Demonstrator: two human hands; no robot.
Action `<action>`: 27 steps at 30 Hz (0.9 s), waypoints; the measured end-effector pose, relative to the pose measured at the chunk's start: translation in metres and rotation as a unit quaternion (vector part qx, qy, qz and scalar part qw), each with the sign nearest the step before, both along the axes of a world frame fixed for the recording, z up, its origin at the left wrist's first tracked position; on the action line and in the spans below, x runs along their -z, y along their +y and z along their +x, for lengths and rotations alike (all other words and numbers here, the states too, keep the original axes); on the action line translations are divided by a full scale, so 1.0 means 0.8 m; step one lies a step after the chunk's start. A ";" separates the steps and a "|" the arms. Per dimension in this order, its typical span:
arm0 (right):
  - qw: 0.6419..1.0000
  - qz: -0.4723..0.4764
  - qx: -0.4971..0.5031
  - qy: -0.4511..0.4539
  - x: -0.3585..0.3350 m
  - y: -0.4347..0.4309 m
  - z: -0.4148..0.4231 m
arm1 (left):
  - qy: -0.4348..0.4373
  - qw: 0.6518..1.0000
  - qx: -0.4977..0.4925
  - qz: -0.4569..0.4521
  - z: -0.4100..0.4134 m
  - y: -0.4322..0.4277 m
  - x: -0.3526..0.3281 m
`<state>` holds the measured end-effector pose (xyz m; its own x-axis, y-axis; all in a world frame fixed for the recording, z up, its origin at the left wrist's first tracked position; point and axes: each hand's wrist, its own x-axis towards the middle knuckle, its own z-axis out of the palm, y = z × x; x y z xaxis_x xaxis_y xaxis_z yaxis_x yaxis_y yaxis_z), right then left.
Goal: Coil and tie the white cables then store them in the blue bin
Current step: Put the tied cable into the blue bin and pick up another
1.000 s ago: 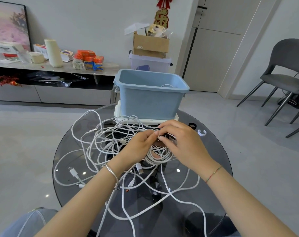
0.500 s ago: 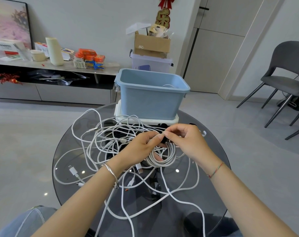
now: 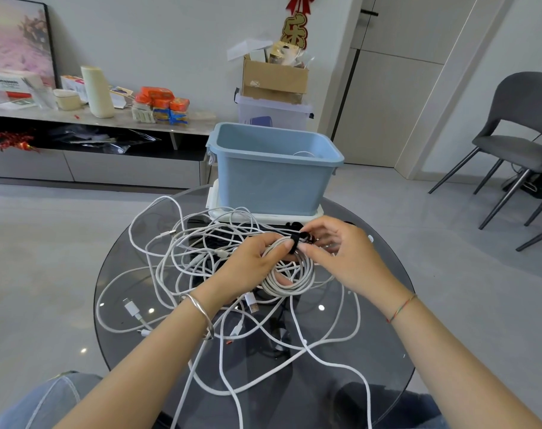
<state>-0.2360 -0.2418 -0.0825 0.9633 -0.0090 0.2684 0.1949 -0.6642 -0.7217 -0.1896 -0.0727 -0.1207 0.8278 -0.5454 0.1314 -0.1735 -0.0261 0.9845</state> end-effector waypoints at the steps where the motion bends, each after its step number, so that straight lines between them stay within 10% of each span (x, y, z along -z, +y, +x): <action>1: 1.000 0.007 0.003 -0.014 0.000 0.001 0.001 | -0.003 1.000 0.000 0.003 -0.001 0.000 -0.001; 27: 0.999 0.032 -0.004 -0.036 -0.006 0.010 0.002 | -0.011 0.998 -0.007 0.056 -0.006 0.002 -0.003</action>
<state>-0.2344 -0.2336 -0.0781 0.9418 -0.0205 0.3355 0.2525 -0.6157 -0.7465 -0.1942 -0.0712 -0.1180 0.8329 -0.5463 0.0881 -0.1935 -0.1384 0.9713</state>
